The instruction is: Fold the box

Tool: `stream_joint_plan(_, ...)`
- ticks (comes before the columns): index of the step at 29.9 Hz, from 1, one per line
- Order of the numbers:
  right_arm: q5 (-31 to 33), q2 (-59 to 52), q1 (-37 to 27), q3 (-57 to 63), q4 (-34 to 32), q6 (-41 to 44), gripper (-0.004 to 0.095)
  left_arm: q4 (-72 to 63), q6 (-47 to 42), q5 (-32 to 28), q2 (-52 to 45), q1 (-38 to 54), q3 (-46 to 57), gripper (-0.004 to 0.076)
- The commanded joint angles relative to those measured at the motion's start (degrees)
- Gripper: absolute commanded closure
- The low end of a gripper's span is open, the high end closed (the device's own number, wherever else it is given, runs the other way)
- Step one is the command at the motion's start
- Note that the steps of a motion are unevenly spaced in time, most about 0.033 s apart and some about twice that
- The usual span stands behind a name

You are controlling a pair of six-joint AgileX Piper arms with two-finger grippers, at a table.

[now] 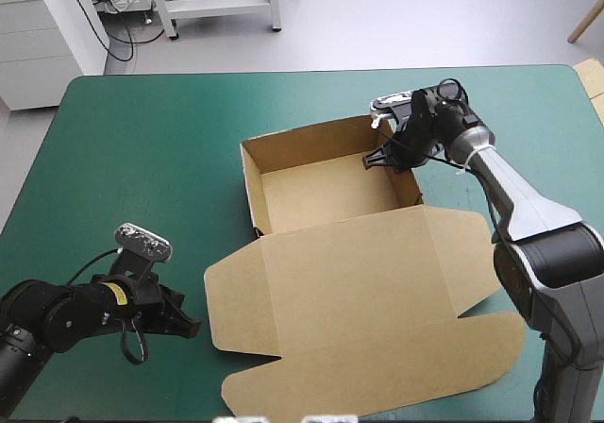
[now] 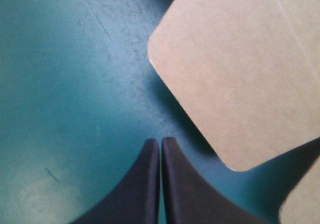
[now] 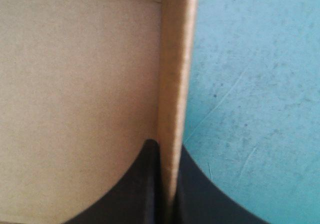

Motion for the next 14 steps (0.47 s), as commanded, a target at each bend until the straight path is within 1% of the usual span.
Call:
stream_joint_plan(1,-0.6,-4.5,-1.2,-1.6,-1.1,-2.5,0.0929,-1.6,-0.6,-2.0,-0.6,-0.4,-1.4,0.0731)
stream_joint_plan(6,-2.2,-6.4,-5.4,-1.7,-1.1,-4.2,0.0929,-1.4,-0.6,-2.0,-0.6,-0.4,-1.4,0.0731)
stream_joint_plan(14,-2.1,-8.2,-18.2,-5.3,-0.4,-8.0,0.0929,-1.0,-0.6,-1.8,-0.6,-0.4,-1.4,0.0731)
